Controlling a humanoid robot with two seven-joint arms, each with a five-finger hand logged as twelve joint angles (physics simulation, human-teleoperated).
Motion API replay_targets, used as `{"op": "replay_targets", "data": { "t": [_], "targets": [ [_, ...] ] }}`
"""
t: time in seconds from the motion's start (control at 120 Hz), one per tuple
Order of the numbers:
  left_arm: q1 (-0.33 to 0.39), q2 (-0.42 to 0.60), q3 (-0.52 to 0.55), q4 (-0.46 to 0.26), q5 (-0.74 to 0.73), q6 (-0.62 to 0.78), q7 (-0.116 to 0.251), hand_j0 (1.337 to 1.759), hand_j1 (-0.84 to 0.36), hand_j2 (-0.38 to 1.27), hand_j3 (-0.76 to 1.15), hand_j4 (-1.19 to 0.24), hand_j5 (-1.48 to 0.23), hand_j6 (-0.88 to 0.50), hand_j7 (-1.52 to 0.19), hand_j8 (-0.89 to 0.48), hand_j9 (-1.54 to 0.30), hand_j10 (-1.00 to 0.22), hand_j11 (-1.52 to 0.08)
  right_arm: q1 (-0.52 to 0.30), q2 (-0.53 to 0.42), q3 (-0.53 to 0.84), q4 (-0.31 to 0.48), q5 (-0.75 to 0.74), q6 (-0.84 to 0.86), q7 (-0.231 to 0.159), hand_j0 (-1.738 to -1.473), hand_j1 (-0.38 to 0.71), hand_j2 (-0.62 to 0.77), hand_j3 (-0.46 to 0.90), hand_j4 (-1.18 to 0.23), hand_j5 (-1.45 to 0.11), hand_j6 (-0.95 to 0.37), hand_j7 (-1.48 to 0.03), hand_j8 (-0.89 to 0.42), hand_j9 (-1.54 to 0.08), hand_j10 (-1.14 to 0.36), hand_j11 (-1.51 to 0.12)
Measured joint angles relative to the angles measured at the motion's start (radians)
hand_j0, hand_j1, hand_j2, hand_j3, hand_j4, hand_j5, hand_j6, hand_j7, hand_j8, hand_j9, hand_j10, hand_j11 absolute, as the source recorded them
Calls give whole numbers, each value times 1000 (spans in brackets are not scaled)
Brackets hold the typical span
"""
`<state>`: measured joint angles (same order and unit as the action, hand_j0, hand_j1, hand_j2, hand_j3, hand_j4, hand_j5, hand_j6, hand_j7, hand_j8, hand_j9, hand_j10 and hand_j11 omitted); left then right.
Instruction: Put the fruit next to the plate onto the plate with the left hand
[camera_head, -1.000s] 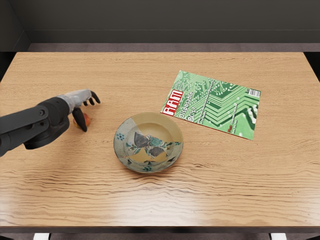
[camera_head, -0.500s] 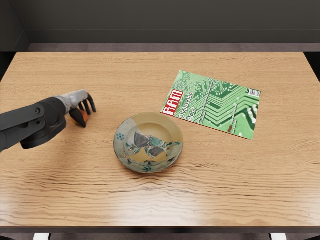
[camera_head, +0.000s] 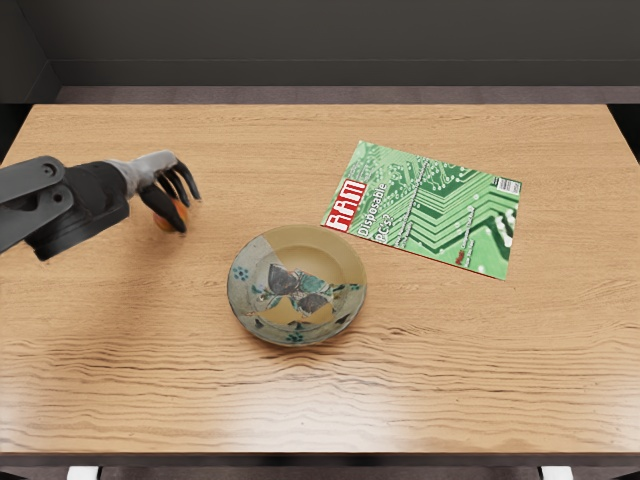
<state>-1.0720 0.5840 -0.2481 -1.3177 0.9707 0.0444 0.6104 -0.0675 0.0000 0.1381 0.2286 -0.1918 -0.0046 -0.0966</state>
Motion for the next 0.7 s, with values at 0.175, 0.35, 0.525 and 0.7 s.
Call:
{"op": "replay_targets", "data": {
  "t": [0.175, 0.35, 0.525, 0.7],
  "targets": [
    [-14, 5, -78, 0, -161, -52, 1, 1656, -343, 407, 0, -700, -958, -691, -959, -447, -941, -537, -938, 0, 0, 0, 0, 0, 0, 0, -1658, -327, -4, 0, -19, -24, -18, -24, -18, -24, -18, -24],
    [-17, -2, -121, -2, -257, -124, 1, 1656, -345, 414, 0, -705, -970, -692, -971, -446, -952, -540, -944, 0, 0, 0, 0, 0, 0, 0, -1658, -327, -4, 0, -18, -24, -18, -24, -18, -24, -18, -24],
    [-22, -2, -195, -7, -377, -289, 1, 1656, -346, 421, 0, -707, -983, -695, -982, -449, -963, -542, -948, 0, 0, 0, 0, 0, 0, 0, -1658, -327, -4, 0, -18, -24, -18, -24, -18, -24, -18, -24],
    [-25, -45, -215, -13, -423, -354, 1, 1656, -346, 426, 0, -709, -987, -702, -986, -444, -966, -536, -949, 0, 0, 0, 0, 0, 0, 0, -1658, -327, -4, 0, -18, -24, -18, -24, -18, -24, -18, -24]
  ]
}}
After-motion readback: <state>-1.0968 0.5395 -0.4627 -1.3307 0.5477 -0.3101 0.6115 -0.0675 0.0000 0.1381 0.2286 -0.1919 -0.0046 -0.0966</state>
